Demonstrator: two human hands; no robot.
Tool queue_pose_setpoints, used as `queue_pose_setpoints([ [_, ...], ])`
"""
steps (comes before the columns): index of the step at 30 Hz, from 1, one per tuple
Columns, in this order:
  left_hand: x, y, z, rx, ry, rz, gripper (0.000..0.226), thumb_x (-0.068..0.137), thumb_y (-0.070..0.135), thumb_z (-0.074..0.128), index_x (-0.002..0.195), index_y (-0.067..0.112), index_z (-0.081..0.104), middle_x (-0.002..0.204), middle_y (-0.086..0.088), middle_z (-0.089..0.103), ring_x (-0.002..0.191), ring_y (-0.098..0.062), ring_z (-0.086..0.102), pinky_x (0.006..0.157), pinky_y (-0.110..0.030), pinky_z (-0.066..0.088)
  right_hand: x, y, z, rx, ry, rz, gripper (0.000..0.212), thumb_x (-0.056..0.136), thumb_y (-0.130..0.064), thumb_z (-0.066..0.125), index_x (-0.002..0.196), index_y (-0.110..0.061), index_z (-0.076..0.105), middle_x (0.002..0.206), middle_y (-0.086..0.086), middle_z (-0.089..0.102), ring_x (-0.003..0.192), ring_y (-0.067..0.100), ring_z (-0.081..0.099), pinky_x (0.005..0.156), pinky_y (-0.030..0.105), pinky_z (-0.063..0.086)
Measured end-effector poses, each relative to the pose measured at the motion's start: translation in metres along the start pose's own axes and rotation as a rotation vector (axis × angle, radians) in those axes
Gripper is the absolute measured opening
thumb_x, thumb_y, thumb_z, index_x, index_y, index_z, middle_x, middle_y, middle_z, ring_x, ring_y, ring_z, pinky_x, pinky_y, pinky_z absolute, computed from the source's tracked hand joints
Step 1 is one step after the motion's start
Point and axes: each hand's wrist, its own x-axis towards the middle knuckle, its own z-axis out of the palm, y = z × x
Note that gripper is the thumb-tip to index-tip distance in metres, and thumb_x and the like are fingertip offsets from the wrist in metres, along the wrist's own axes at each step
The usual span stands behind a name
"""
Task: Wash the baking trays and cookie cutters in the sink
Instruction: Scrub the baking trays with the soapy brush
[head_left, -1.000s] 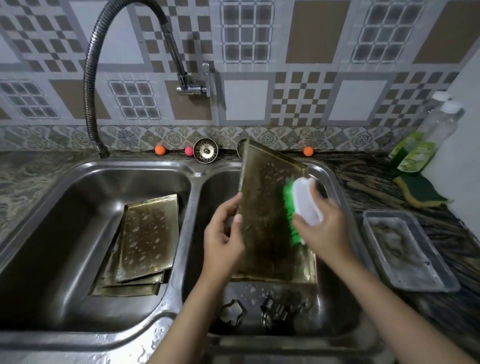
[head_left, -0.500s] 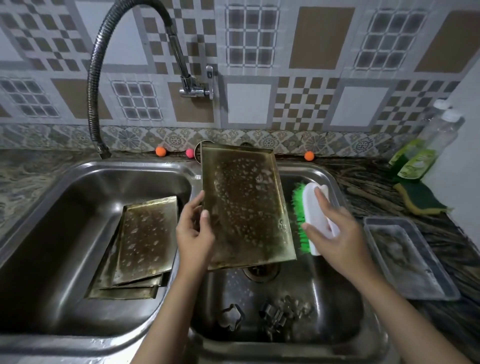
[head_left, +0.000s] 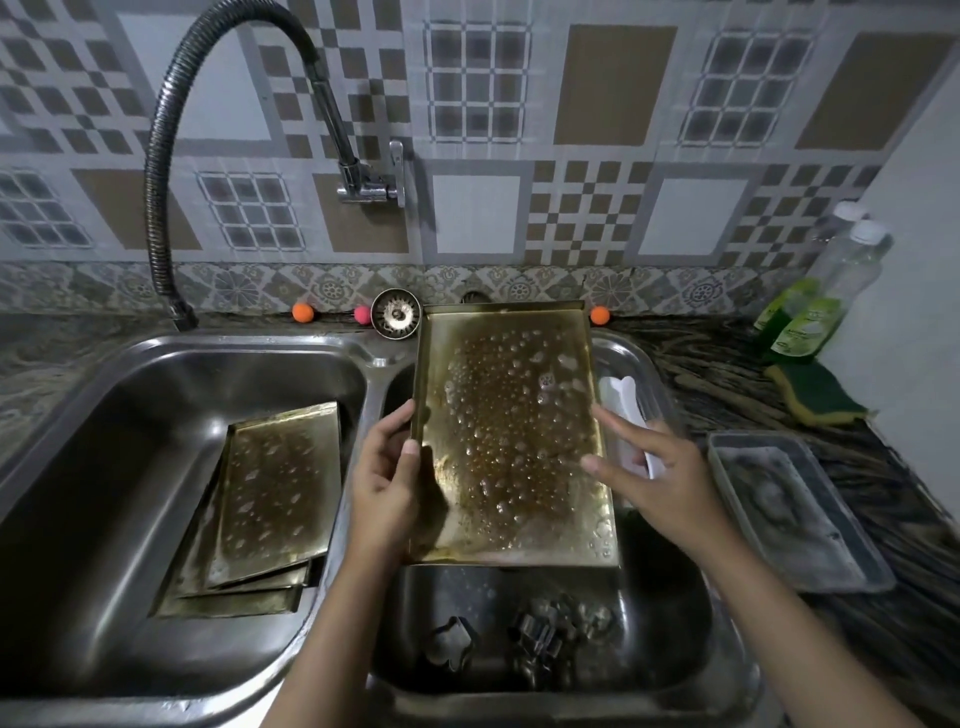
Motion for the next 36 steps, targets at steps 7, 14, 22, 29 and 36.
queue_pose_setpoints([
  [7,-0.004,-0.014,0.015,0.209,-0.173,-0.091,0.028,0.097,0.013,0.048,0.12,0.028,0.052,0.117,0.01,0.061,0.109,-0.002,0.056,0.103,-0.034,0.043,-0.002,0.005,0.004,0.075,0.052,-0.024,0.057,0.081,0.0,0.069,0.115,-0.046,0.065,0.125,-0.003,0.064,0.123,0.012,0.055,0.102,0.018,0.039],
  [14,-0.018,0.028,0.053,0.383,-0.522,-0.041,0.069,0.082,0.06,0.047,0.142,0.028,0.039,0.142,0.009,0.045,0.13,-0.002,0.042,0.11,-0.036,0.038,-0.003,0.005,0.017,-0.154,0.096,-0.045,0.057,0.082,-0.005,0.068,0.116,-0.05,0.058,0.085,0.005,0.049,0.078,0.006,0.057,0.069,0.003,0.039],
  [22,-0.029,0.039,0.077,0.186,-0.596,-0.213,0.084,0.088,0.053,0.05,0.151,0.023,0.003,0.143,0.028,0.023,0.127,0.019,0.028,0.103,-0.009,0.03,0.005,0.007,0.024,0.236,0.005,0.099,0.042,0.098,-0.008,0.048,0.121,-0.042,0.054,0.119,-0.011,0.06,0.102,-0.005,0.057,0.084,0.013,0.048],
  [29,-0.037,0.012,0.059,0.043,-0.509,-0.203,0.058,0.093,-0.001,0.049,0.142,0.025,0.035,0.138,0.013,0.045,0.119,0.011,0.048,0.096,-0.013,0.042,0.014,0.02,0.013,0.164,-0.084,0.092,0.059,0.095,-0.003,0.052,0.145,-0.028,0.033,0.125,-0.023,0.052,0.109,-0.014,0.049,0.1,0.016,0.039],
  [36,-0.039,0.007,0.056,-0.04,-0.368,-0.118,0.057,0.082,0.005,0.047,0.136,0.024,0.044,0.14,0.008,0.05,0.13,-0.003,0.045,0.105,-0.021,0.039,0.014,0.008,0.031,-0.077,0.114,-0.007,0.087,0.074,-0.024,0.081,0.146,-0.028,0.033,0.095,-0.02,0.049,0.08,-0.006,0.046,0.072,0.005,0.039],
])
